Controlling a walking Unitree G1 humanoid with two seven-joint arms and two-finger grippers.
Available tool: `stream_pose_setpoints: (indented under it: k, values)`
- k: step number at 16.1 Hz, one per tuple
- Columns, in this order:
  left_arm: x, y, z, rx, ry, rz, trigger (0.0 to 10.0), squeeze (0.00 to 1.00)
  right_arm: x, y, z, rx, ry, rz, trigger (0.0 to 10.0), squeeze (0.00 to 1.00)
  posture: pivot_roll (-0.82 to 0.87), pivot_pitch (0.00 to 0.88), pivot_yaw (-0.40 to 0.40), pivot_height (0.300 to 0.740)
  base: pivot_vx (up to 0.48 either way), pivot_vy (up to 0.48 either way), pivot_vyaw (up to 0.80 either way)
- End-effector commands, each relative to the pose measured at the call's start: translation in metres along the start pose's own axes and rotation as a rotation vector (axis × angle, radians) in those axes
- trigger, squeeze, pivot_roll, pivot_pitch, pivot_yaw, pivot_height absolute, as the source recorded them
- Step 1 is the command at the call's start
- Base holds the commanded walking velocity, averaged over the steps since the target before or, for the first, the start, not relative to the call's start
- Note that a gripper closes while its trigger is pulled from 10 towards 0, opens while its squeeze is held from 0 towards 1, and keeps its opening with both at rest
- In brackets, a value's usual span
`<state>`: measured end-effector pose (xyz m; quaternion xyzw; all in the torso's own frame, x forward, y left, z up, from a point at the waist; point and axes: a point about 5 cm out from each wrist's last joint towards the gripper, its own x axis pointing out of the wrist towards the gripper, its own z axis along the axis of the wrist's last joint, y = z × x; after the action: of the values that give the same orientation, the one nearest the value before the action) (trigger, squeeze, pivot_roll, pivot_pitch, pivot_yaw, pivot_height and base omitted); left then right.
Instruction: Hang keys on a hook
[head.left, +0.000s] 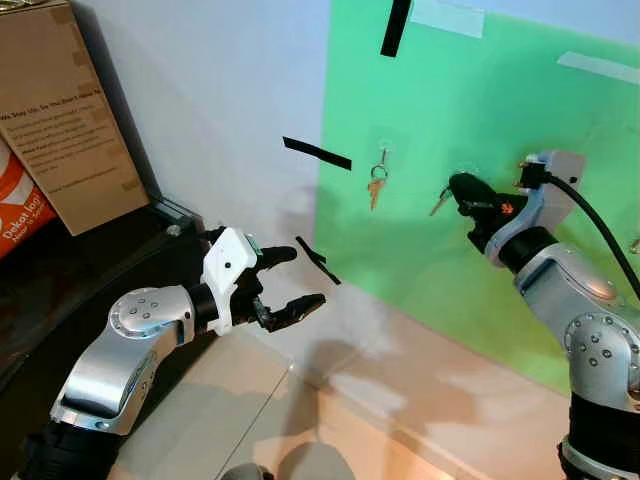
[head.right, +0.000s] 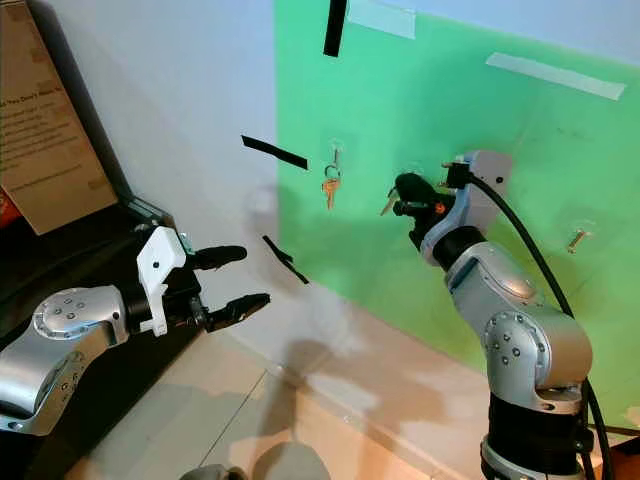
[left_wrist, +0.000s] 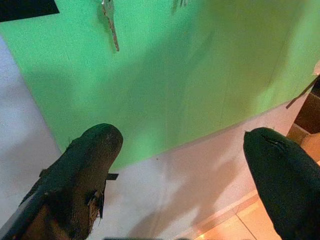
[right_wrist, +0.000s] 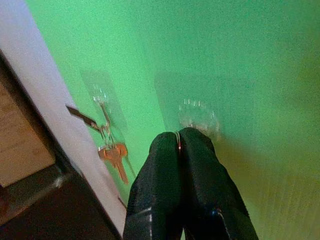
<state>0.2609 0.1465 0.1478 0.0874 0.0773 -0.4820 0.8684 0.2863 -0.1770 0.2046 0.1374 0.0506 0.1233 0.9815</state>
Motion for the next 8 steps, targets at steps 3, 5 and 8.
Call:
stream_pose_setpoints:
  k: [3, 5, 8]
  values:
    - [0.001, -0.002, 0.003, 0.017, -0.003, -0.021, 10.0, 0.00, -0.001, -0.007, -0.011, 0.003, 0.054, -0.051, 10.0, 0.00, -0.03, 0.000, -0.044, 0.740, 0.000, 0.000, 0.00]
    - [0.001, -0.002, 0.004, 0.017, -0.003, -0.021, 10.0, 0.00, 0.001, -0.012, -0.009, 0.026, 0.029, -0.101, 10.0, 0.00, -0.02, 0.000, -0.043, 0.740, 0.000, 0.000, 0.00]
    - [0.001, -0.001, 0.004, 0.019, -0.003, -0.020, 10.0, 0.00, 0.002, -0.023, -0.006, 0.048, 0.005, -0.194, 10.0, 0.00, -0.02, 0.000, -0.044, 0.740, 0.000, 0.000, 0.00]
